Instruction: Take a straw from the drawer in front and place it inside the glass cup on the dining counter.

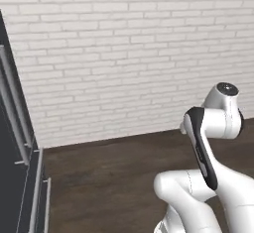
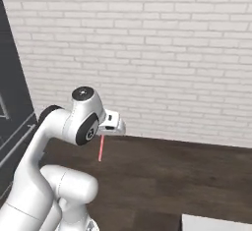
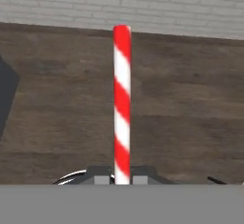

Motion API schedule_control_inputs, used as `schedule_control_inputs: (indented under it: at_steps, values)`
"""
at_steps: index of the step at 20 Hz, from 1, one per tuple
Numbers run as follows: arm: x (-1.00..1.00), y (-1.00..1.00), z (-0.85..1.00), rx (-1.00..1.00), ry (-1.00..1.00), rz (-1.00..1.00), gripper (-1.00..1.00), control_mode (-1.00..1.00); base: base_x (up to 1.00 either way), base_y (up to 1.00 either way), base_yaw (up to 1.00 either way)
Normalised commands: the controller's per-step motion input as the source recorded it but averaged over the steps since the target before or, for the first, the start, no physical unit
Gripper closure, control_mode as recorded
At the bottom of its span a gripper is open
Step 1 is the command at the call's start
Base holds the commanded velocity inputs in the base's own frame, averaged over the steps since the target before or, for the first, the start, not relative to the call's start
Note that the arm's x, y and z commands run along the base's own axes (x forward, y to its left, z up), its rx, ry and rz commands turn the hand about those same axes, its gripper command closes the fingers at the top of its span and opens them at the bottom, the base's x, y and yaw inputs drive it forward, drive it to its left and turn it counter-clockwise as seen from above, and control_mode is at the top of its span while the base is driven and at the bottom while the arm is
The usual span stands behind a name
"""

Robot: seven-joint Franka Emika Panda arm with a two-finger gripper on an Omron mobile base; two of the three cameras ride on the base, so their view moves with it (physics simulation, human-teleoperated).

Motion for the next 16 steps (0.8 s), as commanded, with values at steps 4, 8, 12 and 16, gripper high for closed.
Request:
schedule_control_inputs:
  at_steps: [4, 8, 12, 16]
  values:
    - [0.0, 0.0, 0.0, 0.0, 0.0, 0.0, 1.0, 1.0, 0.87, -0.27, -0.5]
    - [0.0, 0.0, 0.0, 0.0, 0.0, 0.0, 1.0, 1.0, 0.73, -0.25, -0.56]
    - [0.0, 0.0, 0.0, 0.0, 0.0, 0.0, 1.0, 1.0, 0.62, -0.26, -0.6]
    - [0.0, 0.0, 0.0, 0.0, 0.0, 0.0, 1.0, 1.0, 0.57, -0.15, -0.63]
